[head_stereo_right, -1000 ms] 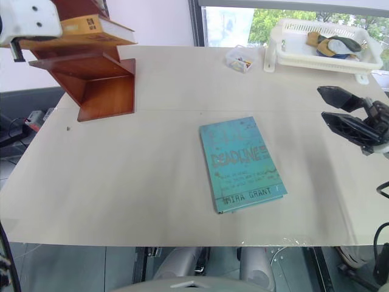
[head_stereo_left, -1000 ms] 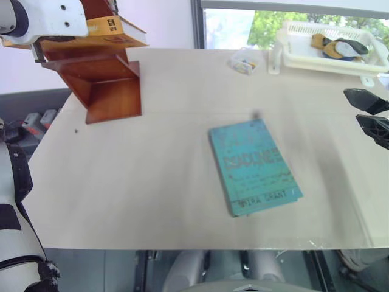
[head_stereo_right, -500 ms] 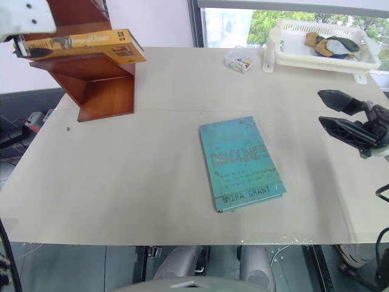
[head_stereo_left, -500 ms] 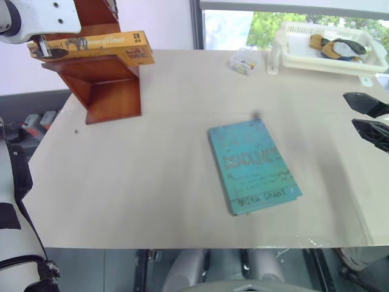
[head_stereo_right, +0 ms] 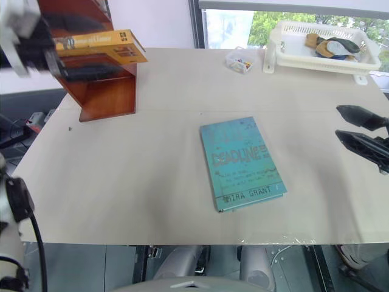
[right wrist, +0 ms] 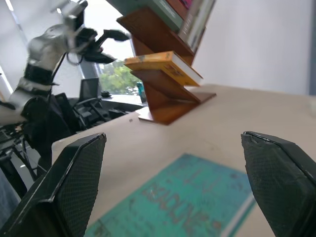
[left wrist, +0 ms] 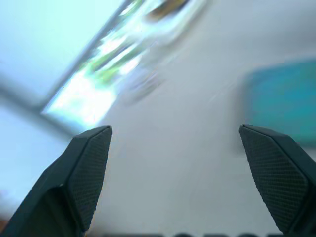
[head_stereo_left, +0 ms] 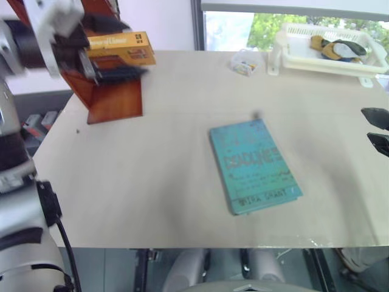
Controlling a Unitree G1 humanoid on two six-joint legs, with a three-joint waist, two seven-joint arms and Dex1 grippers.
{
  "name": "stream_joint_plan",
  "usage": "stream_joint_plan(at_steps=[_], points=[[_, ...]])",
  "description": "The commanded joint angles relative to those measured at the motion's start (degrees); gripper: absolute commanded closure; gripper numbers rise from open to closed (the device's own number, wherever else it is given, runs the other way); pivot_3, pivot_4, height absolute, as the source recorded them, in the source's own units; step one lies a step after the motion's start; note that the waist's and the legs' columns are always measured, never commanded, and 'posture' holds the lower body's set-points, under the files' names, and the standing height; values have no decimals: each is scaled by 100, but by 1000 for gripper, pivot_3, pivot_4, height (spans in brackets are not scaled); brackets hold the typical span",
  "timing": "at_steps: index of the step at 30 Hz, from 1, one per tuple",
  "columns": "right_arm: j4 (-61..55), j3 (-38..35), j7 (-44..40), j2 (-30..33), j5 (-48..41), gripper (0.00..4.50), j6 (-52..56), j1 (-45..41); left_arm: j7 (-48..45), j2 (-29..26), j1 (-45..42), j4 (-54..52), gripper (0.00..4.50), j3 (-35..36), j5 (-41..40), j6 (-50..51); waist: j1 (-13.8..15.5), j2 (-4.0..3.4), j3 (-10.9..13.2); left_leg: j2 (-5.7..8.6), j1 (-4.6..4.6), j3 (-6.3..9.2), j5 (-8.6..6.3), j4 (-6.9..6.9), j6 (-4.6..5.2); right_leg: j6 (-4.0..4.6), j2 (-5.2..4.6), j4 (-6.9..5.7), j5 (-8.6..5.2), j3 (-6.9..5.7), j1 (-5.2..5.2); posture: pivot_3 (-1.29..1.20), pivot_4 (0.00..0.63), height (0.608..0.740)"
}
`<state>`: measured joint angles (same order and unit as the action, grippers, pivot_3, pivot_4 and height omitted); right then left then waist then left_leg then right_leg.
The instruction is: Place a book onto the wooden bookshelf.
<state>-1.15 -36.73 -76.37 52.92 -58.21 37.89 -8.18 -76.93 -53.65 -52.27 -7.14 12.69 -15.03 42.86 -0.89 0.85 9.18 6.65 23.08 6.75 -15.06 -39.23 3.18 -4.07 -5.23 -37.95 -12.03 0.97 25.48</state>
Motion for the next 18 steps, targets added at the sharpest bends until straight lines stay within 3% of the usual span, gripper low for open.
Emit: stream_joint_plan(at_steps=[1,3,8,18], points=[[234,-37,-346,304,753,0,-548,497,816,462,1292,-820,43,796,-401,403,0,-25,-15,-2,-13,-3,0,4,-1,2,1,-4,0,2,-9,0,150,699],[398,17,-475,322,1062,0,-822,766,1085,760,2139,-1120,43,1140,-643,414,-4,-22,-13,-15,-53,-13,-2,19,-2,4,10,8,-1,8,-38,0,150,699],[816,-10,-607,272,1516,0,-1233,1240,1612,1153,3870,-1149,43,1424,-709,36,26,-21,-14,-29,-50,-19,-2,17,-3,23,20,21,14,13,-40,0,150,699],[1800,17,-706,156,1935,0,-1703,1484,2043,1294,4502,-704,43,1339,-1130,-361,190,-21,-15,-33,-81,-3,-30,10,-10,26,18,42,14,5,-92,0,150,699]])
